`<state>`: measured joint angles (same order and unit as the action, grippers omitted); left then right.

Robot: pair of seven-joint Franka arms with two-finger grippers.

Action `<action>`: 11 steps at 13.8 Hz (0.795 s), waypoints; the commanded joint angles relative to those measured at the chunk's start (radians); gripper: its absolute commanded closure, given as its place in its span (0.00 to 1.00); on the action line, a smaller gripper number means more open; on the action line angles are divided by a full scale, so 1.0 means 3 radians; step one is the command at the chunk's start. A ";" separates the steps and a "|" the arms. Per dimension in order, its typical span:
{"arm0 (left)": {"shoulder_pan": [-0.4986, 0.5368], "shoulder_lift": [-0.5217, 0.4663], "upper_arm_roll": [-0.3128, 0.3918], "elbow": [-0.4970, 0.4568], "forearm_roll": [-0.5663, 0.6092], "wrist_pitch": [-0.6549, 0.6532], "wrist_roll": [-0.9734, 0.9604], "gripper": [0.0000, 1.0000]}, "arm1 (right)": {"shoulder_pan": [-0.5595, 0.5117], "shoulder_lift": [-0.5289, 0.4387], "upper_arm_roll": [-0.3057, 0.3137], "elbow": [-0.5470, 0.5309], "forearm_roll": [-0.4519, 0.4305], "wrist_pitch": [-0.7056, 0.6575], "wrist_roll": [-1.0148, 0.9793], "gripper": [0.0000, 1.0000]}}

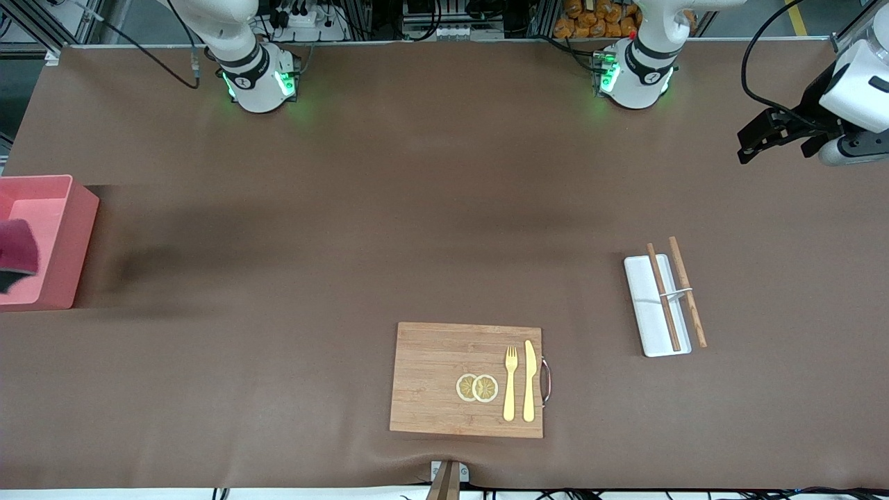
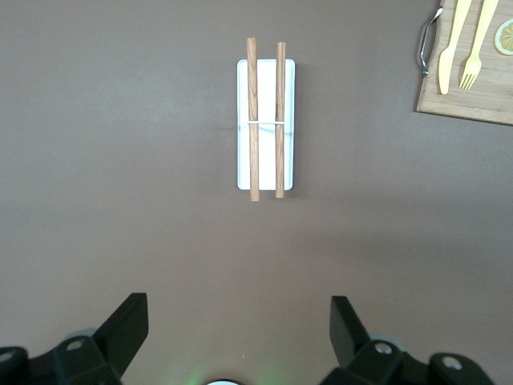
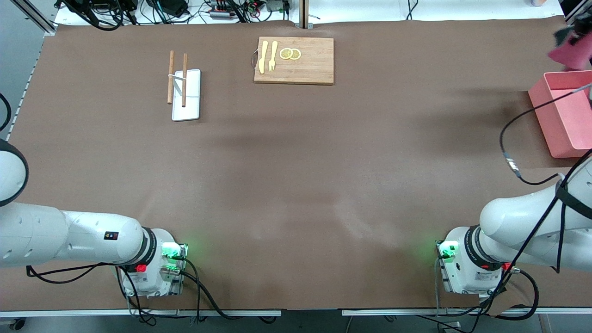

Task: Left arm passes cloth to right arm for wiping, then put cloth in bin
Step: 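Carry the cloth with the right gripper over the pink bin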

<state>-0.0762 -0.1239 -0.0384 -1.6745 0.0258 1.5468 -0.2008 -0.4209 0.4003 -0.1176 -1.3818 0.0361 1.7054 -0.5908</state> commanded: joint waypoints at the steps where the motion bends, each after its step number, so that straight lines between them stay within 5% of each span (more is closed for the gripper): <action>1: -0.0002 0.0004 0.0000 0.0024 0.0001 -0.0027 0.0056 0.00 | -0.0253 0.0117 0.0085 0.0096 -0.0196 0.0026 -0.0458 1.00; 11: 0.0003 0.0014 0.0000 0.0034 -0.0004 -0.0027 0.0061 0.00 | -0.0837 0.1155 0.0106 0.0019 0.0012 0.1228 -0.1307 1.00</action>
<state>-0.0761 -0.1216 -0.0378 -1.6754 0.0258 1.5466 -0.2008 -0.6395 0.7086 -0.1100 -1.4007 0.0053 2.0658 -0.9290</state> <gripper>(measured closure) 0.000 0.969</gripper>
